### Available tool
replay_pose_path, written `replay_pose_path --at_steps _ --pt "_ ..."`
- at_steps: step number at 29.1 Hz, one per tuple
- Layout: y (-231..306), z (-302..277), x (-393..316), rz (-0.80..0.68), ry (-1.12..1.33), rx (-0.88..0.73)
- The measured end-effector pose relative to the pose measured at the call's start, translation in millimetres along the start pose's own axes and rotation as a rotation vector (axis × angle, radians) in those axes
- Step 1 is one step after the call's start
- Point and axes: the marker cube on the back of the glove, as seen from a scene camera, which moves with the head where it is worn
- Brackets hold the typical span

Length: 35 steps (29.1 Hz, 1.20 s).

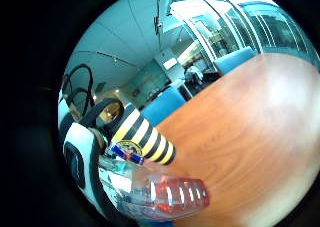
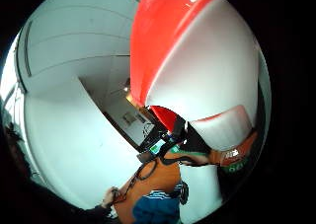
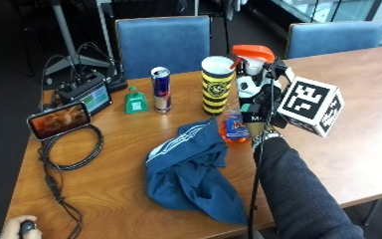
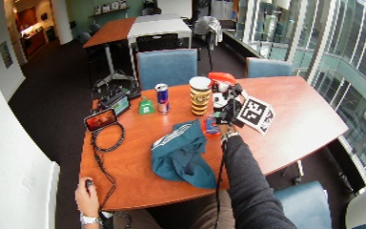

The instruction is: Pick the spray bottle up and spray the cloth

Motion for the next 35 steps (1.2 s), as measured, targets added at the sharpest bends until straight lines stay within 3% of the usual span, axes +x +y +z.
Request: replay_pose_path --at_steps 8,14,18,27,35 --pt "7 1 1 0.201 -0.122 -0.146" --pt "4 -3 -19 0.175 -0.098 -0.253" --pt "-1 -3 -33 0.037 -0.024 -0.350" --pt "-10 -5 -66 -0.419 0.246 -0.533" --pt "-4 -12 -80 -0.697 0.418 -0.644"
